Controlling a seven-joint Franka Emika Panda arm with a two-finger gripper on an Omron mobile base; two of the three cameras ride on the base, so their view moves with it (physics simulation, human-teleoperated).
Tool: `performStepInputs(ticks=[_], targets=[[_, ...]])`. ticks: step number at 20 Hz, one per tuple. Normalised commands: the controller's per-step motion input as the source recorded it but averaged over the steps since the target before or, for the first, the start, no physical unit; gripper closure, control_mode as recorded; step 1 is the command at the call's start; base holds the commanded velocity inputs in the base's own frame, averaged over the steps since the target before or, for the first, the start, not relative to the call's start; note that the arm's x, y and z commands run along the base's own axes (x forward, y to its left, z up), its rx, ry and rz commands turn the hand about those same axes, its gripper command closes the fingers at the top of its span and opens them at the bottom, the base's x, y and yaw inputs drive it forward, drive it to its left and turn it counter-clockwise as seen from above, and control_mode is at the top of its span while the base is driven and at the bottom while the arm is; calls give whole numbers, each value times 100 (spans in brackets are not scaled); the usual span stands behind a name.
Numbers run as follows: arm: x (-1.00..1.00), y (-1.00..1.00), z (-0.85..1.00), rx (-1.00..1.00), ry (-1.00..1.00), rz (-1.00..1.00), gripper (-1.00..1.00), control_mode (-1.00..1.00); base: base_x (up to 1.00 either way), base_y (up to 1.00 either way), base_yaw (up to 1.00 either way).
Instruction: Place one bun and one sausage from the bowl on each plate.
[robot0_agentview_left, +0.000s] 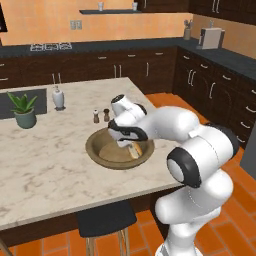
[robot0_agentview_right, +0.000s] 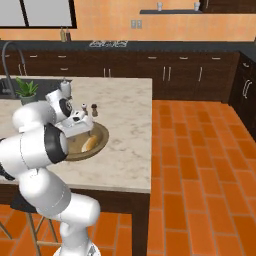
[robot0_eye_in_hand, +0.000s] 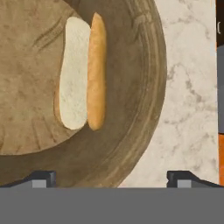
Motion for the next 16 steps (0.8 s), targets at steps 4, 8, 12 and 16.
performStepInputs(ticks=[4,8,12,16], targets=[[15,-45,-55,5,-6,0,-100,-100,0,0,0],[39,20,-24,5,-10,-7,-100,-100,0,0,0],[50,81,0,0,0,-20,-100,-100,0,0,0],[18,11,-43,-6,1,-3,-100,-100,0,0,0]])
